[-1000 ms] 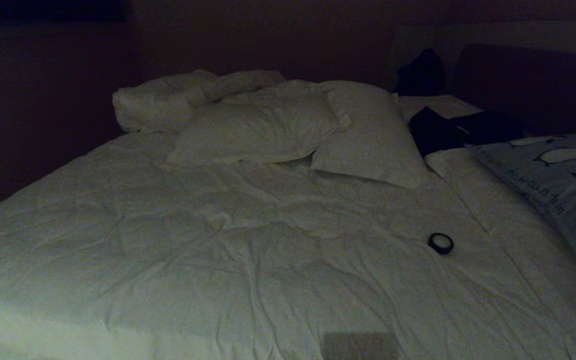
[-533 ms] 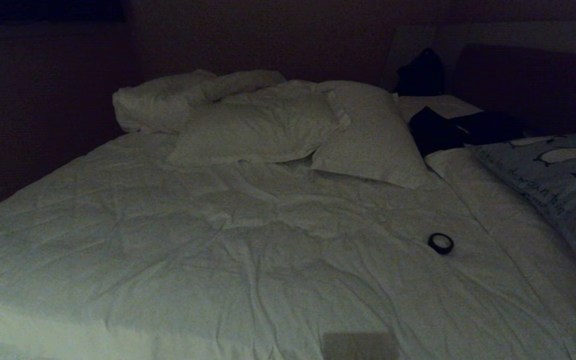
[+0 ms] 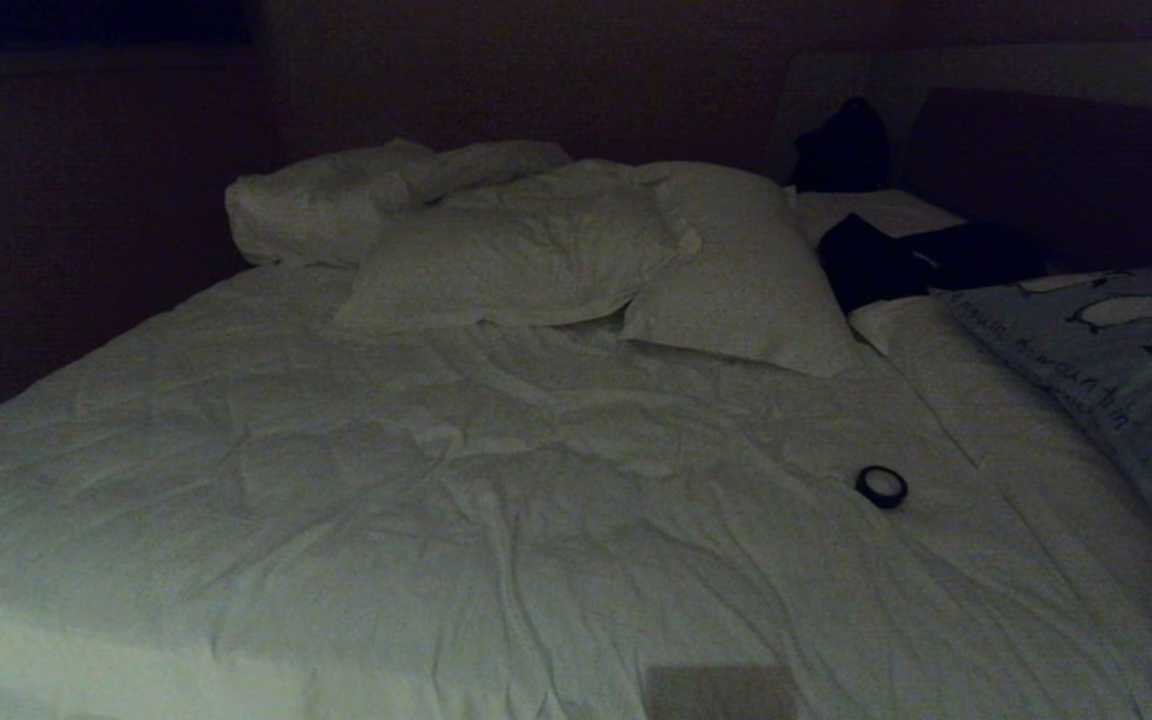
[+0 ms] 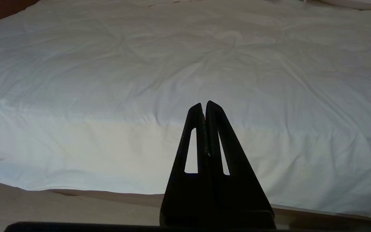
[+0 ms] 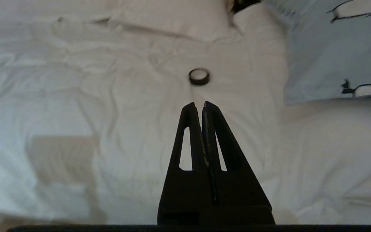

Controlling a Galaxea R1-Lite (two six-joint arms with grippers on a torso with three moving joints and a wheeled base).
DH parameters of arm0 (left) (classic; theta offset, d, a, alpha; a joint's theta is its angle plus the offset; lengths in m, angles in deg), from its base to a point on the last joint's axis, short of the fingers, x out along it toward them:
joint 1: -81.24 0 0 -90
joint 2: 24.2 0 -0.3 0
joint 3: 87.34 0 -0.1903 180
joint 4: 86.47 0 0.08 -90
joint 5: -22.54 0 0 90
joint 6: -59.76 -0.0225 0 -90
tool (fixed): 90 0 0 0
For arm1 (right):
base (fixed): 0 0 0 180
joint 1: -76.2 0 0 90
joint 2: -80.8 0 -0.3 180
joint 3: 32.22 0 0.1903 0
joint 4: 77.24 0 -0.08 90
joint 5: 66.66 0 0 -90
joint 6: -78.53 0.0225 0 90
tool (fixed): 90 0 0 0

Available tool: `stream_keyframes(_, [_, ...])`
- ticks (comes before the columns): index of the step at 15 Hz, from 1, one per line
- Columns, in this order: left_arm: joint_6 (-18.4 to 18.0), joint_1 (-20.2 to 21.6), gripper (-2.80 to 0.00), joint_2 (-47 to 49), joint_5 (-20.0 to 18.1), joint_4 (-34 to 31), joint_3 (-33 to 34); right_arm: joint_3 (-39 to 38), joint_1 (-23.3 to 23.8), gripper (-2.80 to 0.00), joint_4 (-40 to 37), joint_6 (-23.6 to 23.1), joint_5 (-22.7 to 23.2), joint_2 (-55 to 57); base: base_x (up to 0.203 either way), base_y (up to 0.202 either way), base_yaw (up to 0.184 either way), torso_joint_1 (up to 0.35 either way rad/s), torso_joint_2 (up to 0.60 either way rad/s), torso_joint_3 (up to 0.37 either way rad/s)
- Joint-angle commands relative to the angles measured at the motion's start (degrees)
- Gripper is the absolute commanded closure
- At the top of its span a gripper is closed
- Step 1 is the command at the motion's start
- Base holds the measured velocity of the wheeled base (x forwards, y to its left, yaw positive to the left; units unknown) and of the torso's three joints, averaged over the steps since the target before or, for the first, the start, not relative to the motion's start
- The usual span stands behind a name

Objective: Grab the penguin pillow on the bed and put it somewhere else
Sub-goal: Pick up the pillow

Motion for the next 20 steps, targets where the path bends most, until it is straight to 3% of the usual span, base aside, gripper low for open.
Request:
stream_keyframes(1, [0.0, 0.0, 0.0, 0.0, 0.0, 0.0, 0.1, 4.0, 0.0, 0.0, -3.9, 0.0, 0.8, 5.4, 0.0, 0.0, 0.0, 0.0, 0.0, 0.0])
stream_keyframes(5, [0.0, 0.0, 0.0, 0.0, 0.0, 0.0, 0.1, 8.7, 0.0, 0.0, -0.9, 0.2, 1.3, 16.7, 0.0, 0.0, 0.0, 0.0, 0.0, 0.0])
stream_keyframes(13, [0.0, 0.0, 0.0, 0.0, 0.0, 0.0, 0.1, 11.5, 0.0, 0.0, 20.5, 1.7, 0.5, 47.3, 0.0, 0.0, 0.0, 0.0, 0.0, 0.0])
stream_keyframes(20, [0.0, 0.0, 0.0, 0.0, 0.0, 0.0, 0.1, 31.7, 0.2, 0.0, 24.4, 7.0, -3.9, 71.7, 0.0, 0.0, 0.0, 0.0, 0.0, 0.0])
